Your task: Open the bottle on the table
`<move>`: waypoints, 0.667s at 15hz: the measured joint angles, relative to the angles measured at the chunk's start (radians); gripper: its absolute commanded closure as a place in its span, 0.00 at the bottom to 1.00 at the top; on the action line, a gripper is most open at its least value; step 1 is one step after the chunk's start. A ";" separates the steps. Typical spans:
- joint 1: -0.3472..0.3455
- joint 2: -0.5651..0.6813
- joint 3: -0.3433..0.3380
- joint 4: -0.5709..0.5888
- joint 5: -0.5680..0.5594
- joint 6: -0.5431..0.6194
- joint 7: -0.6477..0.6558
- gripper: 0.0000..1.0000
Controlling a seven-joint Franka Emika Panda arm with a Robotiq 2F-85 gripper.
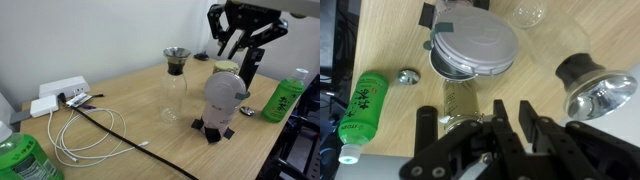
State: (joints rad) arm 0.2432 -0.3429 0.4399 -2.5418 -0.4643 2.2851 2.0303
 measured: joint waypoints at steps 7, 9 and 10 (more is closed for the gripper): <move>-0.042 -0.074 -0.035 -0.015 0.004 -0.002 0.000 0.94; -0.060 -0.102 -0.064 -0.040 0.021 -0.001 0.004 0.94; -0.068 -0.116 -0.084 -0.057 0.042 0.001 0.005 0.94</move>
State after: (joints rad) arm 0.1751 -0.4593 0.3560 -2.5988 -0.4222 2.2862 2.0355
